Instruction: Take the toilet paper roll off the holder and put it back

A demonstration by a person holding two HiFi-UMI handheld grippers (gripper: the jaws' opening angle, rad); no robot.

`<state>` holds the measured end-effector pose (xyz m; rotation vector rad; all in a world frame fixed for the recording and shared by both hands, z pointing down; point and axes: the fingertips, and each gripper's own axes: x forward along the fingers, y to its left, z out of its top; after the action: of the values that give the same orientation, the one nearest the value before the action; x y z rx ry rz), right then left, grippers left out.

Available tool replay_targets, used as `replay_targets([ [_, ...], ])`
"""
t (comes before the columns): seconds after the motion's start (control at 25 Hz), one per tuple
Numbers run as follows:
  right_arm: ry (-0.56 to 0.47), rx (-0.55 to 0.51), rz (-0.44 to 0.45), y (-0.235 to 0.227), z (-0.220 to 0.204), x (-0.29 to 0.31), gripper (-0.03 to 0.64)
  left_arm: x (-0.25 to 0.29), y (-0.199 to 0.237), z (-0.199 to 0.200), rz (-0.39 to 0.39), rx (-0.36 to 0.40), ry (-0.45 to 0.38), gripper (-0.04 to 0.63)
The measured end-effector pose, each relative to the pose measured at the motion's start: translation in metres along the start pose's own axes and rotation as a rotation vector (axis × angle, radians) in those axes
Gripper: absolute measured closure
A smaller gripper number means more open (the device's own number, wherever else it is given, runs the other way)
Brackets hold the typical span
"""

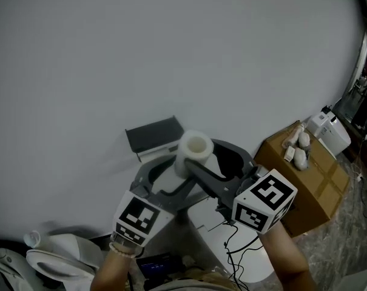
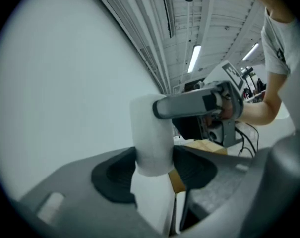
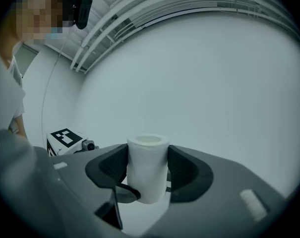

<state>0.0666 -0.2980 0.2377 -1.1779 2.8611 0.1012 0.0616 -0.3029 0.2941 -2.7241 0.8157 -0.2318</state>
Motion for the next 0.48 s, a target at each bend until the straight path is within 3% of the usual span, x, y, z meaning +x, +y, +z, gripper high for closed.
replay_targets([
  [0.48,0.021,-0.019,0.099,-0.031,0.011,0.106,0.362,0.008,0.111,-0.016,0.095,-0.005,0.08,0.367],
])
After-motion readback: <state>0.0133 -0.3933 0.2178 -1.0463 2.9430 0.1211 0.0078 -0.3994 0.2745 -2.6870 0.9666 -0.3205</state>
